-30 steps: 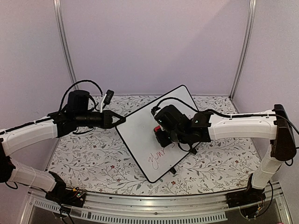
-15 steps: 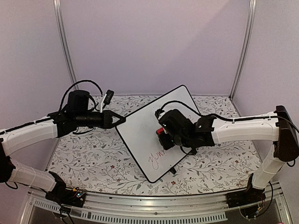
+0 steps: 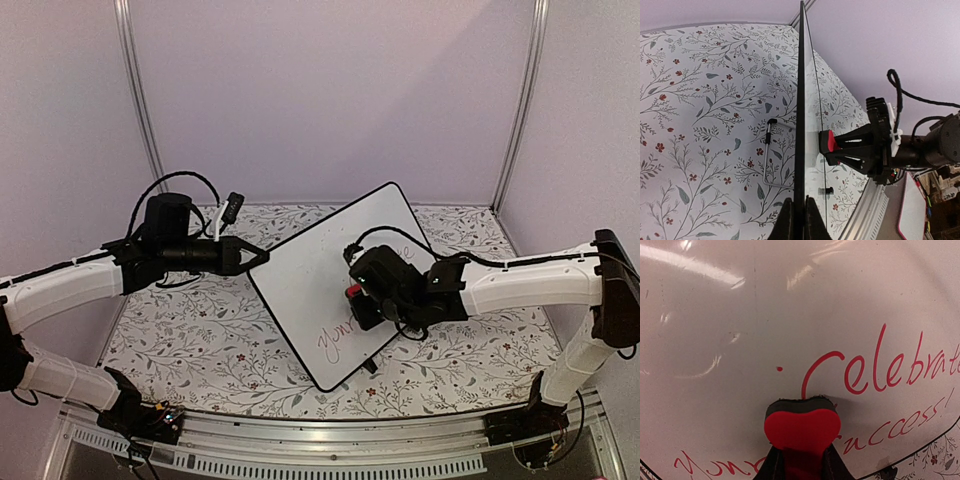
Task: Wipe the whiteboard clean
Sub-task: Erase the whiteboard on the whiteboard stand.
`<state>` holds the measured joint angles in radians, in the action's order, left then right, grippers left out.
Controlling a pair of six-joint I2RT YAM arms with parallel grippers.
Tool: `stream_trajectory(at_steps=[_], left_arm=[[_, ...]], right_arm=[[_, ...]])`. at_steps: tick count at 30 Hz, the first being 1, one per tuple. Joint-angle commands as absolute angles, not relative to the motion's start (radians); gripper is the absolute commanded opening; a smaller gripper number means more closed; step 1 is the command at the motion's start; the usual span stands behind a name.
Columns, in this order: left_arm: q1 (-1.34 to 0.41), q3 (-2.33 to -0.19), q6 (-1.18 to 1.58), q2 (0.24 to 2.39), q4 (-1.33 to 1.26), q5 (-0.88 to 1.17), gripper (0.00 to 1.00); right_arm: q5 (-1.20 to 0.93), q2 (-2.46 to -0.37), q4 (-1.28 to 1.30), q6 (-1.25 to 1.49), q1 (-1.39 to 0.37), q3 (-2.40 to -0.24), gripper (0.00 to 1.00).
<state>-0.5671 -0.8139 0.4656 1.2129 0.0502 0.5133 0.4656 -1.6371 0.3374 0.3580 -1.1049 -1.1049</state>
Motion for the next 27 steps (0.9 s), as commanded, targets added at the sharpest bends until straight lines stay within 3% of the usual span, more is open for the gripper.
stream_trajectory(at_steps=[1, 27], left_arm=[[-0.586, -0.803, 0.394, 1.23, 0.041, 0.556, 0.0], [-0.587, -0.803, 0.392, 1.227, 0.042, 0.556, 0.0]], right_arm=[[0.471, -1.639, 0.382, 0.368, -1.089, -1.1, 0.2], [0.474, -1.728, 0.37, 0.265, -1.053, -1.29, 0.21]])
